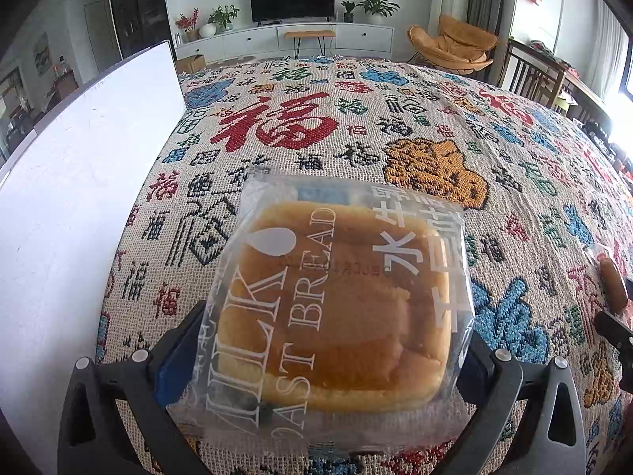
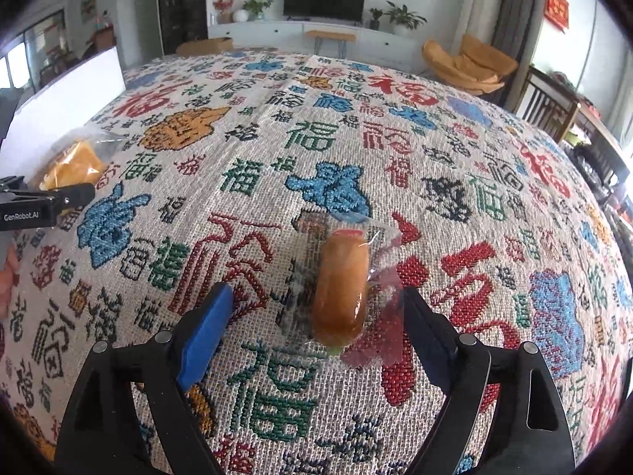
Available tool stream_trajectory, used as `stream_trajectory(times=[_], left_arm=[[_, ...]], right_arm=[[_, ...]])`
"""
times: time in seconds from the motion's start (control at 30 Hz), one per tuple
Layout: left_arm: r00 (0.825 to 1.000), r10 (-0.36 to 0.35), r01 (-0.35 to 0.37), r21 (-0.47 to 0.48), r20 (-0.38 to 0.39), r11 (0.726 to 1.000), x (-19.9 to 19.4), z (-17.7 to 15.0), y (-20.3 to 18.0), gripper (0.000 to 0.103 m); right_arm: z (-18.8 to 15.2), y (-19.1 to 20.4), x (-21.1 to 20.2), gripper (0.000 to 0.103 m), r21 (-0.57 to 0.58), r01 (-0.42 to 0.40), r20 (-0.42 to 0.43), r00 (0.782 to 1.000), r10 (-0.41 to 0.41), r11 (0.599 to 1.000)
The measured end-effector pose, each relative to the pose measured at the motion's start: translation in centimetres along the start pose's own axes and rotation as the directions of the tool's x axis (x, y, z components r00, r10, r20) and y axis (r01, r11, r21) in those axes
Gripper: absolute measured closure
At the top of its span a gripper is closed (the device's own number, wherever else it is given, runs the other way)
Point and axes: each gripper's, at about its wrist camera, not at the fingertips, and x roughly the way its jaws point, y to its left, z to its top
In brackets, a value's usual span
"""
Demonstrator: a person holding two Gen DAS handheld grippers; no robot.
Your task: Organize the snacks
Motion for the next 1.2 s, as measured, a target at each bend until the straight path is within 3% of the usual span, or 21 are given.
stream_trajectory(times=[0.1, 1.2], left_arm=[[1.0, 0.0, 0.0, 0.0, 0.0, 1.0, 0.02, -0.03, -0.03, 0.0], [1.0, -0.001, 0.001, -0.001, 0.002, 1.0, 0.0, -0.04, 0.01, 0.0]], right_arm=[[-0.02, -0.91, 0.2, 0.015, 0.043, -0.04, -0.01, 0.999, 0.04, 0.998], [-0.27, -0.6, 0.01, 0.015, 0.038, -0.033, -0.01, 0.999, 0.033, 0.999]])
